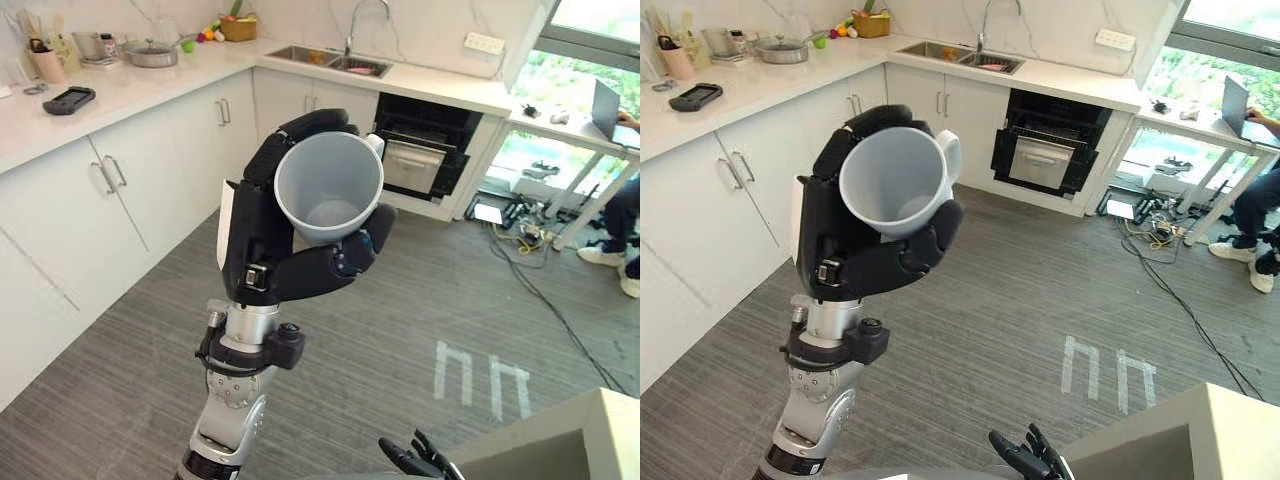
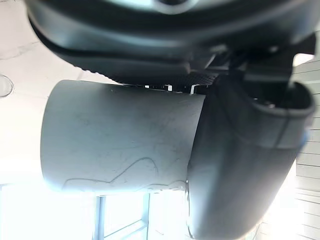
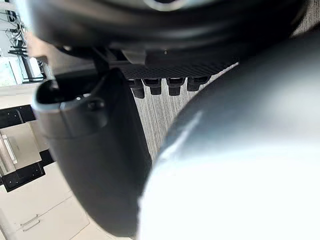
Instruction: Walk over to the sink, pick up the cup, carry it to the dishwasher, place the cup inside the dishwasher, then close the dishwasher door
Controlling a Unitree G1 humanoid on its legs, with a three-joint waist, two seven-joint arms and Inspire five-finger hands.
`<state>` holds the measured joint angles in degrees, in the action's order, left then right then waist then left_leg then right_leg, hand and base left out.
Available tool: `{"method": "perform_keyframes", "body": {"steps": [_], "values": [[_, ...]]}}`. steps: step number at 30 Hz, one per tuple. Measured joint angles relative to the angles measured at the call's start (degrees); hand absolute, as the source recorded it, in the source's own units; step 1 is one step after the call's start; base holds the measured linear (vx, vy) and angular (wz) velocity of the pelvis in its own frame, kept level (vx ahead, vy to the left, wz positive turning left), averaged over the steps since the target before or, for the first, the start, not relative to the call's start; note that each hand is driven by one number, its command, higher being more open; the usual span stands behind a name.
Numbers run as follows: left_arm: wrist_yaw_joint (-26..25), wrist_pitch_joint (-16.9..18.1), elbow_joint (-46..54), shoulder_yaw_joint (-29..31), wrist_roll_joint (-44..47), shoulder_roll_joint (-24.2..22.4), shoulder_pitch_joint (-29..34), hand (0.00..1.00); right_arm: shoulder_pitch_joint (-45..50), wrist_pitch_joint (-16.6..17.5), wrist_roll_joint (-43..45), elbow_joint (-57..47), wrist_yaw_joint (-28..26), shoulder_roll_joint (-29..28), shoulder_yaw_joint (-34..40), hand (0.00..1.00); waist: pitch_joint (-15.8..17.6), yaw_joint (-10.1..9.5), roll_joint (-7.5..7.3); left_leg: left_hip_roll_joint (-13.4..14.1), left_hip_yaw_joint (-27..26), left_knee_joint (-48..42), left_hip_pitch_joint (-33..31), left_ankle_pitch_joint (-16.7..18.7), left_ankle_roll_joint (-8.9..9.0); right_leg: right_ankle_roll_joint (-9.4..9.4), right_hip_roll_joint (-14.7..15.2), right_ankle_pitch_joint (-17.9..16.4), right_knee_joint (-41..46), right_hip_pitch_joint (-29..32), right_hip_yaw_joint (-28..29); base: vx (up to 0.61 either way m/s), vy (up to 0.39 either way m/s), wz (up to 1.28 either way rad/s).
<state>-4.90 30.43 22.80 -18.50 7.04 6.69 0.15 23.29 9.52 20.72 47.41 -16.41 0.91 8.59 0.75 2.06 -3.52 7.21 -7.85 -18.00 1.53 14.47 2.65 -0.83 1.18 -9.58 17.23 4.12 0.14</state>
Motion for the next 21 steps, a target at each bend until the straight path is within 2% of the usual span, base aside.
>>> {"method": "perform_keyframes", "body": {"steps": [2,3,4,8,11,13,14,15,16,17,18,20,21], "values": [[-0.02,0.38,-0.11,0.16,1.32,-0.89,0.07,0.0,0.23,0.53,-0.13,0.49,-0.95,-0.21,0.09,1.0,-0.29,0.6,-0.29,0.29,-0.79,0.87,0.85,-0.38,0.71,-0.49,1.04,0.29,-0.31,-0.35,-2.78,0.06,0.012,-0.19],[-0.04,0.39,-0.55,0.16,2.47,-1.42,0.09,0.0,0.26,1.42,-0.31,1.27,-1.27,-0.41,0.23,1.0,-0.34,1.44,-0.36,0.48,-1.38,1.47,1.32,-1.06,1.91,-0.55,1.32,0.35,-0.83,-0.94,-3.75,0.09,-0.009,0.11],[-0.08,0.38,-1.18,0.47,3.32,-1.75,0.56,0.0,0.27,2.25,-0.47,1.9,-1.82,-0.65,0.82,1.0,-0.36,2.15,-0.31,1.06,-4.15,2.04,2.12,-1.77,2.87,-0.59,1.56,0.41,-1.68,-1.81,-4.63,0.08,-0.028,0.22],[-1.85,0.32,-5.12,4.84,6.55,-4.36,3.66,0.0,-0.05,6.11,-0.64,6.0,-4.96,-0.66,2.48,1.0,-0.79,2.19,0.18,2.61,-10.02,4.71,5.02,-3.41,3.77,-0.41,1.37,0.54,-5.76,-6.54,-7.42,0.07,-0.046,0.32],[-5.07,0.26,-6.27,9.27,9.72,-4.44,7.02,0.0,-2.46,7.13,-0.66,10.19,-7.25,0.04,3.47,1.0,-0.68,1.86,0.35,2.79,-9.73,5.05,5.24,-3.72,3.94,-0.38,0.99,0.57,-6.88,-8.24,-8.29,0.1,-0.032,0.26],[-6.49,-0.13,-7.89,12.74,10.52,-4.36,8.2,0.0,-3.31,7.14,-0.86,10.8,-7.54,0.34,3.51,1.0,-0.23,1.47,0.28,3.35,-9.84,-0.38,2.11,-3.65,3.88,-0.34,1.29,0.55,-7.22,-8.21,-9.09,0.05,-0.035,0.23],[-7.32,-0.31,-8.06,14.57,11.69,-4.36,8.86,0.0,-4.2,7.14,-0.93,10.68,-7.83,0.5,3.57,1.0,1.46,1.41,0.36,4.92,-10.04,-8.81,-1.25,-3.31,3.28,-0.31,1.28,0.54,-7.31,-9.12,-9.48,0.02,-0.03,0.17],[-7.57,-0.32,-8.02,15.55,12.16,-4.42,9.0,0.0,-4.83,7.02,-0.93,10.56,-8.06,1.28,3.55,1.0,3.47,1.08,1.46,7.98,-10.08,-18.72,-4.98,-3.22,2.86,0.21,0.24,0.2,-7.5,-10.52,-9.84,0.0,-0.019,0.11],[-7.6,-0.34,-8.0,15.66,12.21,-4.64,9.14,0.0,-4.83,6.84,-0.85,10.42,-8.33,1.86,3.57,1.0,4.28,0.81,2.74,9.63,-9.96,-22.97,-6.64,-3.41,2.48,0.52,-0.55,-0.07,-7.56,-11.02,-9.92,0.0,0.0,0.0],[-7.58,-0.34,-7.96,15.67,12.21,-4.54,9.7,0.0,-4.78,6.72,-0.86,10.45,-8.93,3.21,3.46,1.0,4.94,0.54,4.04,11.47,-9.24,-28.22,-8.36,-4.31,1.04,1.14,-1.67,-0.94,-7.56,-12.16,-9.86,0.0,0.033,0.0],[-7.5,-0.37,-8.06,15.68,12.2,-4.01,10.05,0.0,-4.74,6.62,-0.73,10.63,-8.78,3.45,3.43,1.0,4.94,0.47,4.12,11.7,-8.11,-29.92,-8.9,-5.78,-1.05,1.85,-1.73,-1.65,-7.77,-13.15,-9.84,0.03,0.025,0.01],[-7.24,-0.39,-8.21,15.88,12.18,-3.27,9.94,0.0,-5.02,6.69,-0.64,10.64,-8.82,3.61,3.47,1.0,5.53,0.48,4.08,11.29,-6.87,-32.82,-10.52,-8.56,-1.94,2.3,-1.51,-1.63,-8.9,-14.53,-9.7,0.09,0.002,0.06],[-6.37,-0.41,-8.35,15.89,11.97,-2.96,10.01,0.0,-5.75,6.68,-0.64,10.67,-8.84,3.99,3.7,1.0,6.35,0.44,3.56,10.01,-6.8,-31.61,-11.16,-3.0,-0.65,2.59,-0.84,-1.75,-9.11,-15.42,-9.61,0.11,0.036,0.05]]}}
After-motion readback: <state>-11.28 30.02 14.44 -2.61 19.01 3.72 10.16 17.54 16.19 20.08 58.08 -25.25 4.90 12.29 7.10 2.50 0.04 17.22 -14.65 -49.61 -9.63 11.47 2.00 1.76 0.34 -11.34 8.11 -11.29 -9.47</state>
